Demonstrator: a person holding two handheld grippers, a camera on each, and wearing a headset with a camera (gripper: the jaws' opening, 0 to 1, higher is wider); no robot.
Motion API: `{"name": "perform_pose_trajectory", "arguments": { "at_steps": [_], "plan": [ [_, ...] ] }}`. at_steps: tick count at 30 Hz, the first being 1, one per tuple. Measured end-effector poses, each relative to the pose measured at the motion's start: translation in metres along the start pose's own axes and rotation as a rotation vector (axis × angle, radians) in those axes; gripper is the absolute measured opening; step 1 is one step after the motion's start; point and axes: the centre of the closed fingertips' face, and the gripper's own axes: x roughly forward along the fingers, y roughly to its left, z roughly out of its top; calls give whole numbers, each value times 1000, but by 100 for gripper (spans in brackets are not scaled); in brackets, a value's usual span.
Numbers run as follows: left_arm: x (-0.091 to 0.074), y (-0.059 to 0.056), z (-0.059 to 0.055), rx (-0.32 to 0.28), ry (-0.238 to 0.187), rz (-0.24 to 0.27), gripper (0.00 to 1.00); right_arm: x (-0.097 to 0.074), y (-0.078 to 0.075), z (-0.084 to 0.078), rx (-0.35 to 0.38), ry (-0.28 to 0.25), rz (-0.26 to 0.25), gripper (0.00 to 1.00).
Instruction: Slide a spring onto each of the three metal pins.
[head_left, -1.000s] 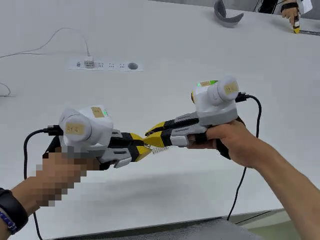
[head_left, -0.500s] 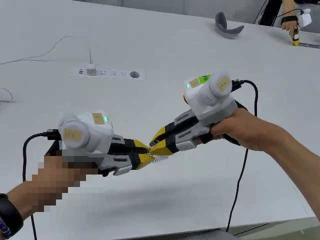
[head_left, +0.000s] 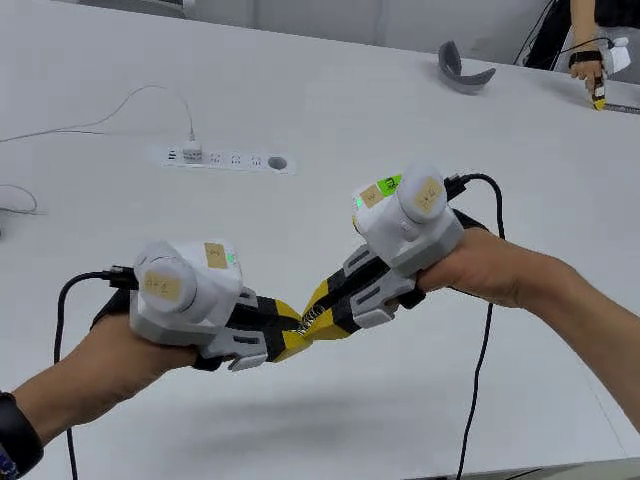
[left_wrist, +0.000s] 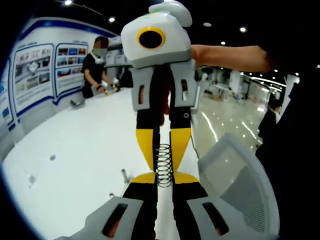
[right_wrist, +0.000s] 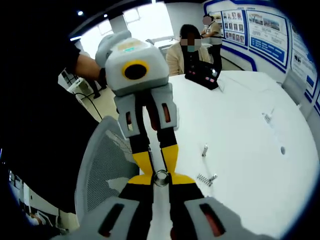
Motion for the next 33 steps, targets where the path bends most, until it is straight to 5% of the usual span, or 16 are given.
{"name": "perform_pose_trajectory", "arguments": {
  "at_steps": [14, 33],
  "plan": [
    [-9, -1, -18, -34, 3, 11, 10, 18, 2, 0, 5, 1, 4, 12],
    [-9, -9, -24, -22, 56, -21, 9, 24, 10, 0, -16, 15, 27, 12]
  ]
}}
